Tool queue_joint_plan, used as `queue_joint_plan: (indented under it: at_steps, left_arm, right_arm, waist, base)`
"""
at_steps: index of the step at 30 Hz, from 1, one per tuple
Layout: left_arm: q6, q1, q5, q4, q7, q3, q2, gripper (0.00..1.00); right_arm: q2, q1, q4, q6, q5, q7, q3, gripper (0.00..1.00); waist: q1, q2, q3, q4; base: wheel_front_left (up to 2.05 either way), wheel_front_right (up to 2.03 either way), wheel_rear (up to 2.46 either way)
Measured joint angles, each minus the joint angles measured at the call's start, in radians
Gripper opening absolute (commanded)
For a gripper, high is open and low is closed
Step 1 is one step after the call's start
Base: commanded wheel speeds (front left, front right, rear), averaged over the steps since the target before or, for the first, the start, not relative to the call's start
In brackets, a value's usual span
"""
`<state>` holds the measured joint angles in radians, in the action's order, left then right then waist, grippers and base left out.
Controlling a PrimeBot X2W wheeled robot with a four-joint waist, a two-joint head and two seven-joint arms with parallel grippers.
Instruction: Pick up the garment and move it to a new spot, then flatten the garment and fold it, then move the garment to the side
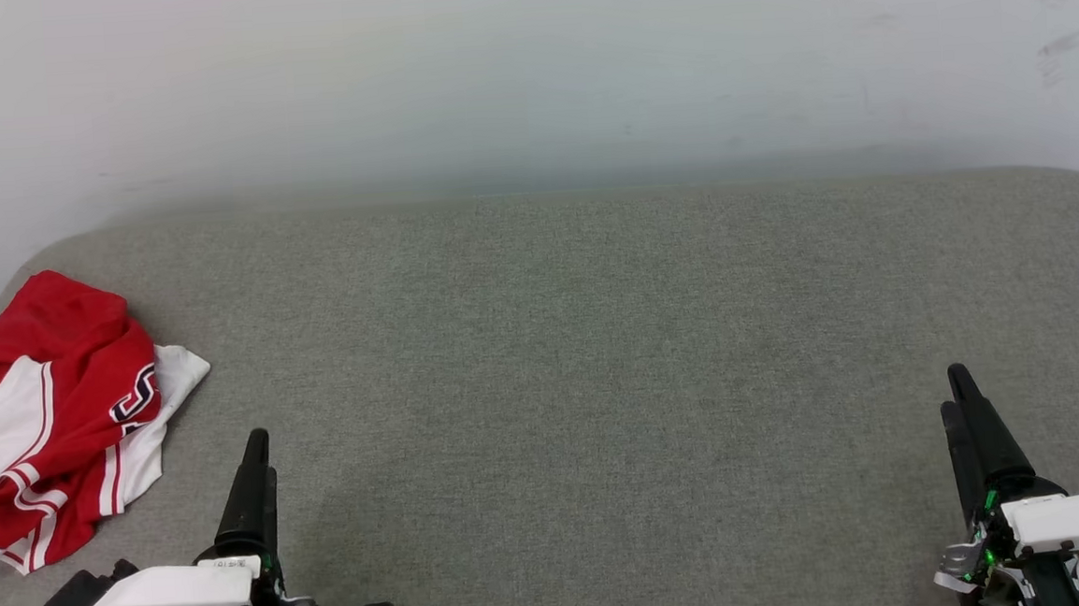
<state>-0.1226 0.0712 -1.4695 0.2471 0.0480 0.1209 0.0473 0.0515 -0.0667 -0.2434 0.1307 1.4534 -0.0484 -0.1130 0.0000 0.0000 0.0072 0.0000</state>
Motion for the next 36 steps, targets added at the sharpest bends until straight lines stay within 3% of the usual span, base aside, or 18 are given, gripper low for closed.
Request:
queue_joint_plan:
  at_steps: [17,19,36]
  left_arm:
    - [0.118,0.0,0.384,-0.095,-0.07,-0.046,0.0,1.0]
    - [0.139,0.0,0.471,-0.107,-0.084,-0.06,0.0,1.0]
    - [0.204,-0.001,0.762,-0.136,-0.141,-0.122,0.011,1.0]
  right_arm:
    - [-0.001,0.0,0.124,0.0,-0.407,0.069,0.009,1.0]
    - [-0.001,0.004,0.144,0.0,-0.504,0.085,0.019,1.0]
    - [-0.001,0.014,0.158,0.0,-0.782,0.139,0.04,1.0]
  waist:
    - [0.0,0.0,0.01,0.002]
    - [0.0,0.0,0.013,0.002]
    - [0.0,0.0,0.016,0.003]
  base:
    - [0.0,0.0,0.0]
    - [0.0,0.0,0.0]
    - [0.0,0.0,0.0]
